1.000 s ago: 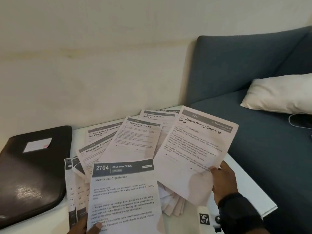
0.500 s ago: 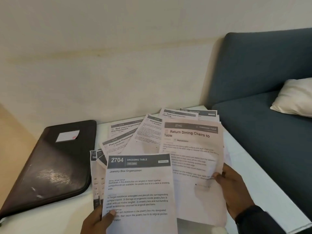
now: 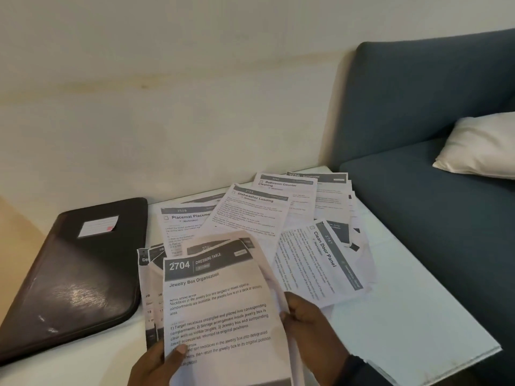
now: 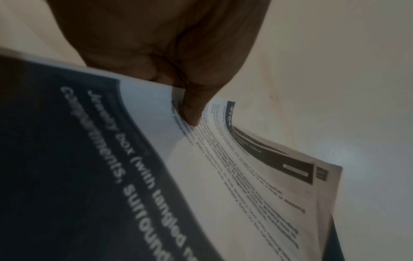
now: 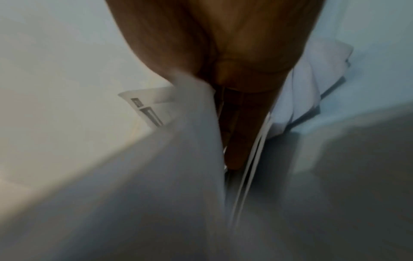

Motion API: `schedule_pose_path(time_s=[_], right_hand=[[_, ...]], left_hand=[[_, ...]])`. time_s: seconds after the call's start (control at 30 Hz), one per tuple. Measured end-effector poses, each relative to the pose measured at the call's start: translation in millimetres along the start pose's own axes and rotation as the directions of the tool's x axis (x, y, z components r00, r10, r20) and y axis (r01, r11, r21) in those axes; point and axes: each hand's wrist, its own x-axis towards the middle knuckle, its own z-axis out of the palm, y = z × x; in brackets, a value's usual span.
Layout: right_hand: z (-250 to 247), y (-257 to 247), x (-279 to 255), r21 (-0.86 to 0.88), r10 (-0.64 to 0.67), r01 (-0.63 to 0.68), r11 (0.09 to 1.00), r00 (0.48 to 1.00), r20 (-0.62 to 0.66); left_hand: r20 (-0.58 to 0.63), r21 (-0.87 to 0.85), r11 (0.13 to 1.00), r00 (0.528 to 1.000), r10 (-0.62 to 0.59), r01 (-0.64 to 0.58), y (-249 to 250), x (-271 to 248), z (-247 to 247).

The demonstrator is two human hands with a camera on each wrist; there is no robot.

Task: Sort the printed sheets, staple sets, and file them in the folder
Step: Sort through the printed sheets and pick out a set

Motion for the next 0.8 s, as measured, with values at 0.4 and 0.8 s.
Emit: schedule_pose_path(time_s=[0.4, 0.8], right_hand=[[10, 5, -3, -0.240, 0.128, -0.125, 0.963, 0.992, -0.002], [9, 3, -1, -0.364, 0.069, -0.068, 0.929, 0.998, -0.010]], left_hand=[[-0.063, -0.195, 0.981, 0.998, -0.029, 0.016, 1, 4, 11], [-0.035, -0.158, 0.987, 0.999, 0.037, -0.042, -15, 7, 17]])
